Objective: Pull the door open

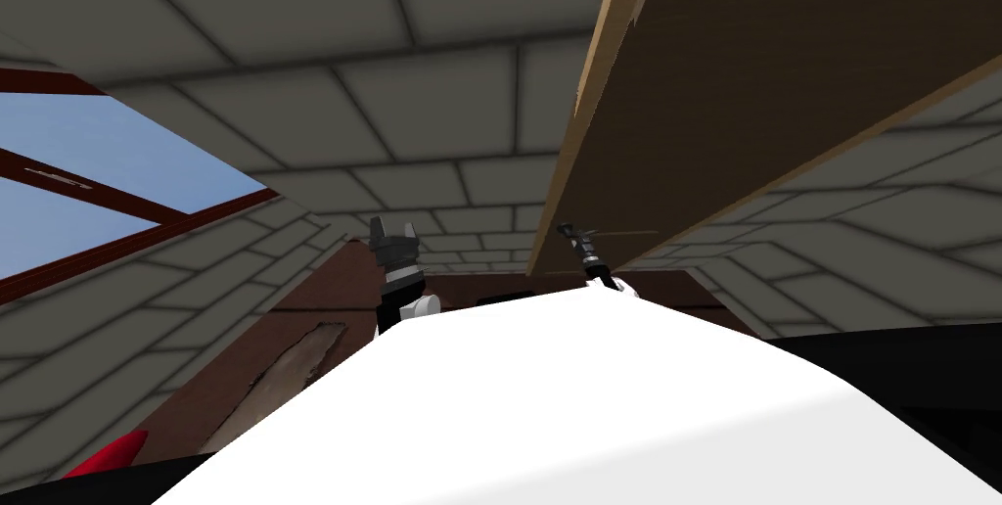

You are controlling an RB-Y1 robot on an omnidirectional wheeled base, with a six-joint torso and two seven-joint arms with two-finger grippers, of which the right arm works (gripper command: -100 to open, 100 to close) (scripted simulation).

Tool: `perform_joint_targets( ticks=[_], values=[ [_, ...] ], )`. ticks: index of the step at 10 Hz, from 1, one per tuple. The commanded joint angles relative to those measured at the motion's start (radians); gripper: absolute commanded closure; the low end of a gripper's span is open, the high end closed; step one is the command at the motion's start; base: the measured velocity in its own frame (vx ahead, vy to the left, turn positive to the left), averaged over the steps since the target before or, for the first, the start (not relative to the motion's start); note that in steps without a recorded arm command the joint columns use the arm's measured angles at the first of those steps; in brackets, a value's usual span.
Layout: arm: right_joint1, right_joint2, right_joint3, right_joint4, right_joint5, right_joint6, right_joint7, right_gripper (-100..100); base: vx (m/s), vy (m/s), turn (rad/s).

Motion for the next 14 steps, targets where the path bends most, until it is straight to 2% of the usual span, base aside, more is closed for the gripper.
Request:
perform_joint_targets(
  ticks=[1, 2, 3, 8, 11, 14],
  values=[
    [0.002, -0.003, -0.010, 0.006, -0.006, 0.000, 0.000, -100, 0.206, -0.046, 0.084],
    [0.001, -0.003, -0.006, 0.001, -0.004, 0.002, -0.001, -100, 0.099, -0.017, 0.016],
    [0.001, -0.003, -0.006, 0.001, -0.004, 0.002, -0.001, 100, -0.015, 0.000, -0.010],
    [0.001, -0.003, -0.006, 0.001, -0.004, 0.002, -0.001, 100, -0.018, 0.001, -0.001],
    [0.030, -0.028, 0.013, 0.002, 0.003, -0.031, -0.030, 100, -0.146, -0.047, 0.128],
    [0.063, -0.059, 0.036, -0.002, 0.011, -0.075, -0.065, 100, -0.199, -0.055, 0.145]
  ],
)
